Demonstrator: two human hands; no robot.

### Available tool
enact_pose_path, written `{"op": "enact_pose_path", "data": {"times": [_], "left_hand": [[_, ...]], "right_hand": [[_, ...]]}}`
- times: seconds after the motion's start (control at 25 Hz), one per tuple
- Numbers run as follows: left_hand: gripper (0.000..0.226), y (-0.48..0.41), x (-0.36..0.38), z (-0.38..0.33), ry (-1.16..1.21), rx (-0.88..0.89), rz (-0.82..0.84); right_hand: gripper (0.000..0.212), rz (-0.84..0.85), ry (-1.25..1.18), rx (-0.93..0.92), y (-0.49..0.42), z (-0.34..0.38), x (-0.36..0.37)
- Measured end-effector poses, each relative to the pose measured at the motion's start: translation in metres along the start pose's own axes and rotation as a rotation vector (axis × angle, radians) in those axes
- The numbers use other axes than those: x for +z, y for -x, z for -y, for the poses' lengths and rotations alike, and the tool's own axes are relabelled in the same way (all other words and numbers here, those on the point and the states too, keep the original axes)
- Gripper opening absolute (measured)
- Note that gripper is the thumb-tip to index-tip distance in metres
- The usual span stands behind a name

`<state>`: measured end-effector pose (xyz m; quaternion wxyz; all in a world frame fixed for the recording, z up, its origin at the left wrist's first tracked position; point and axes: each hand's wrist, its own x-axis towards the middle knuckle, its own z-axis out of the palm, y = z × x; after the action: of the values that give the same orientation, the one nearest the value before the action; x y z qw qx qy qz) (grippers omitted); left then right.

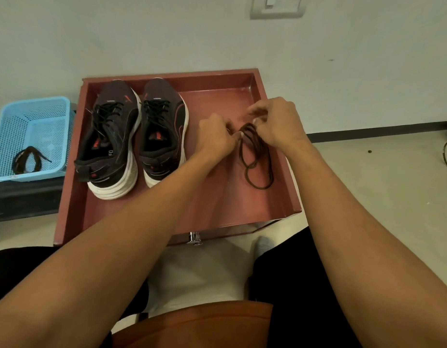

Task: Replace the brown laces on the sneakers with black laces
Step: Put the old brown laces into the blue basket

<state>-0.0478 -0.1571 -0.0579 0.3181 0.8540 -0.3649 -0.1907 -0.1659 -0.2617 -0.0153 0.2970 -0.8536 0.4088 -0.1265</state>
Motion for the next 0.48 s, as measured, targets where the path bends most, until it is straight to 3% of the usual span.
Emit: {"op": "enact_pose_path", "data": {"times": [0.16,0.32,0.48], "left_hand": [[0.014,0.023,-0.052,-0.005,0.326,-0.056,0.058],[0.015,0.055,-0.114,-0.015,0.671,-0.027,0.202],[0.023,0.078,-0.148,-0.012,0.981,-0.043,0.378]], "right_hand": [[0.027,0.141,-0.001,-0.244,0.015,0.020,-0.002],[0.015,0.117,-0.189,-0.277,0.018,0.033,-0.002],[0.024,0.169,-0.363,-0.371,0.025,0.054,0.005]]}}
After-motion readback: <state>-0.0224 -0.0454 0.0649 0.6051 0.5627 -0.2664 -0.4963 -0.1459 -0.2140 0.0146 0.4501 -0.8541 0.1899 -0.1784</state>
